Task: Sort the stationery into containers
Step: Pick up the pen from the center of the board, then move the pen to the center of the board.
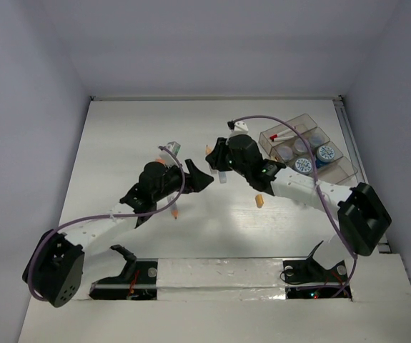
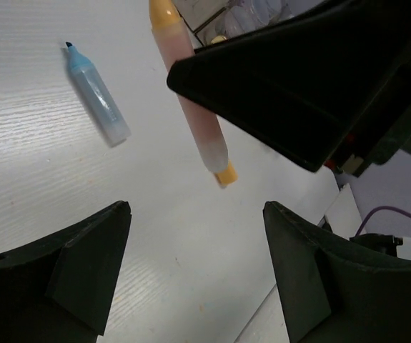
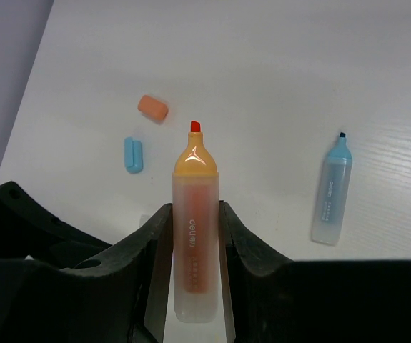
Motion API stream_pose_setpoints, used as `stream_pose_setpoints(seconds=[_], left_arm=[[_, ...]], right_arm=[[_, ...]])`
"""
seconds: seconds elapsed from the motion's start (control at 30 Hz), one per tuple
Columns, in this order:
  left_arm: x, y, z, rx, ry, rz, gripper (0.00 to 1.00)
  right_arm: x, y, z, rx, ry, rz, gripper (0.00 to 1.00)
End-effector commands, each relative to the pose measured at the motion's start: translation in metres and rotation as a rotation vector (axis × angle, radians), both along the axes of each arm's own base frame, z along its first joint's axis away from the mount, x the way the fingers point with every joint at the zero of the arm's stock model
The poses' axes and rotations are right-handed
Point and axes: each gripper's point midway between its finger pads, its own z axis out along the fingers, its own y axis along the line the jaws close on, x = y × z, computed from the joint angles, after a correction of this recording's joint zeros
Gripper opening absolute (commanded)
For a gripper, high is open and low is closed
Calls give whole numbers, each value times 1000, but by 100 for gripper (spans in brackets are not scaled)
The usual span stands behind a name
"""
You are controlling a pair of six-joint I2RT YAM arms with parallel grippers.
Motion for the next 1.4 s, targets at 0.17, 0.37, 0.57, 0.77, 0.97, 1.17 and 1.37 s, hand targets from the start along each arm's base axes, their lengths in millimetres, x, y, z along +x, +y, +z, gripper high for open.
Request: stream_pose_setpoints(seconds=[0.17,0.37,0.57,0.77,0.97,1.17,1.37], left_arm=[[31,-25,44,-118,-150,39,60],[29,-30,62,-213,-209,51,47],[23,-38,67,-231,-230,37,46],[27,-44,59,-217,-210,33,40],[31,-41,62,-213,-225,64,24],[31,-37,56,-177,-231,69,0],[21,-28,44,-127,-245,58,0]], right_arm=[[-10,3,47,152,-82,24,14],[-20,1,47,175,-82,33,14],[-22,-2,43,175,-75,28,14],[-31,2,50,215,-77,54,14],[-42,1,55,246,-66,87,14],[-54,-10,46,219,-42,79,15],[-68,-28,44,147,-21,87,53]])
